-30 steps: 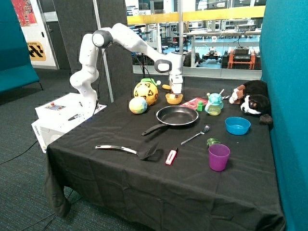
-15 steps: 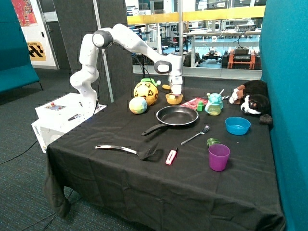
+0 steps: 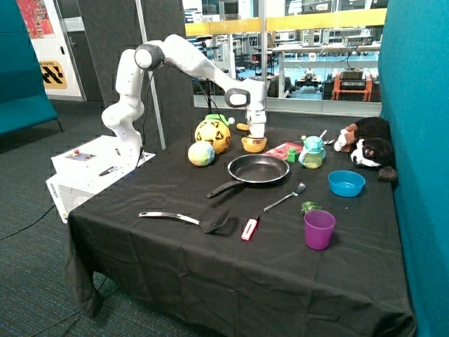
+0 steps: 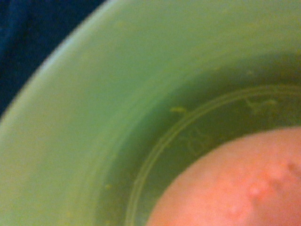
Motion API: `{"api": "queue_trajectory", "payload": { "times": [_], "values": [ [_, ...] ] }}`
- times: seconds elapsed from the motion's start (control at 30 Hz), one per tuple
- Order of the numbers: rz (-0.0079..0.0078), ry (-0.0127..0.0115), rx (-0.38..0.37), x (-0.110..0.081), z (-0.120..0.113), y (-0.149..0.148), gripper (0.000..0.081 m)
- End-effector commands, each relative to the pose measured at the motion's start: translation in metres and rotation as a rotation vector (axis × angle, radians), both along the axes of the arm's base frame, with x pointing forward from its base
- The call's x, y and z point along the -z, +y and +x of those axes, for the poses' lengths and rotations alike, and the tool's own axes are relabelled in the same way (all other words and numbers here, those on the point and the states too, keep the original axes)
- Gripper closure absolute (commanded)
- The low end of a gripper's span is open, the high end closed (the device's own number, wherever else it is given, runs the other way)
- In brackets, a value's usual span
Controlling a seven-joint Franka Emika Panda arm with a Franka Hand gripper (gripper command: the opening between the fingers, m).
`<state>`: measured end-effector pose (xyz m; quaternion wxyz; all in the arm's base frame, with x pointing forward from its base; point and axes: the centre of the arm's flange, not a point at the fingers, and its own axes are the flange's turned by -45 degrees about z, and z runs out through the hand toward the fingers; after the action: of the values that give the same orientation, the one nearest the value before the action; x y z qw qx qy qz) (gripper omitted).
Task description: Sort the balls from left to right in order of size
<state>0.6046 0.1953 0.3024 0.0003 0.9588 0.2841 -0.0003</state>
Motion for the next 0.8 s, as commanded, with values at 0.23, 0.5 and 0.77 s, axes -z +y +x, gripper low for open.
{"api": "queue_trajectory", "payload": {
  "times": [0.23,0.5,0.77],
  "values": [
    [0.0007,-0.0003,-0.007,-0.011,-0.006,-0.003,0.0808],
    [0.0007,-0.0003,-0.018,-0.033,-0.007,-0.009,0.0808],
    [0.0007,-0.0003,-0.019,-0.053,-0.009,-0.023,0.0808]
  ]
}}
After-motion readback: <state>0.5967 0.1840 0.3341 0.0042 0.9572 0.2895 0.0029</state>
